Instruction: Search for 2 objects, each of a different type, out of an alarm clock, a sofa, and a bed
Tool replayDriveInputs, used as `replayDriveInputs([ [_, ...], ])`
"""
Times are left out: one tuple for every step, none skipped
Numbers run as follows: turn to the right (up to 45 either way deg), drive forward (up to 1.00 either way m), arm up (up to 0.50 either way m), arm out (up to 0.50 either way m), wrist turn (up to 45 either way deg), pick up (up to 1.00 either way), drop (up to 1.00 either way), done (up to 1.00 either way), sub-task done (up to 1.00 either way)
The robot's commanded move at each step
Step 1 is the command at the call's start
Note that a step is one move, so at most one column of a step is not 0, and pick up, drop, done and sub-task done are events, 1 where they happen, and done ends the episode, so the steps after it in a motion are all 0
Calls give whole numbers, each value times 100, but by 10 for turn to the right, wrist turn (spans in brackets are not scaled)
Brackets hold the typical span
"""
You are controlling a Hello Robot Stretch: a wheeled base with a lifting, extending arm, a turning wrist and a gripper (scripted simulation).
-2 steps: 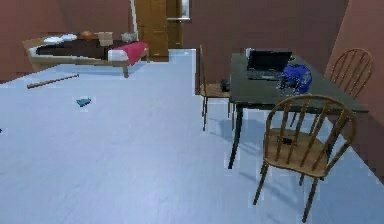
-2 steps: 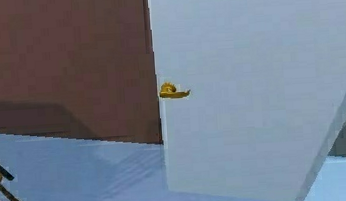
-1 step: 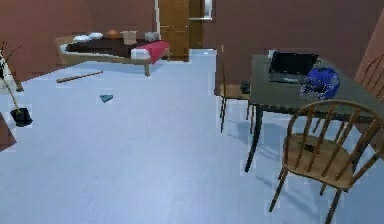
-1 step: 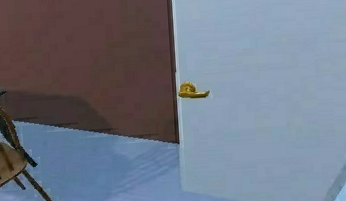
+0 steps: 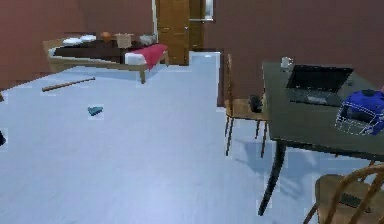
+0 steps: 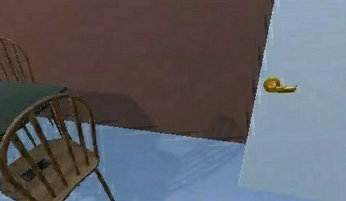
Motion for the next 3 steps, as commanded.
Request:
replayDriveInputs([
  [-90, 0, 0, 0, 0, 0, 0, 0, 0],
  [0, 100, 0, 0, 0, 0, 0, 0, 0],
  [-420, 0, 0, 0, 0, 0, 0, 0, 0],
])
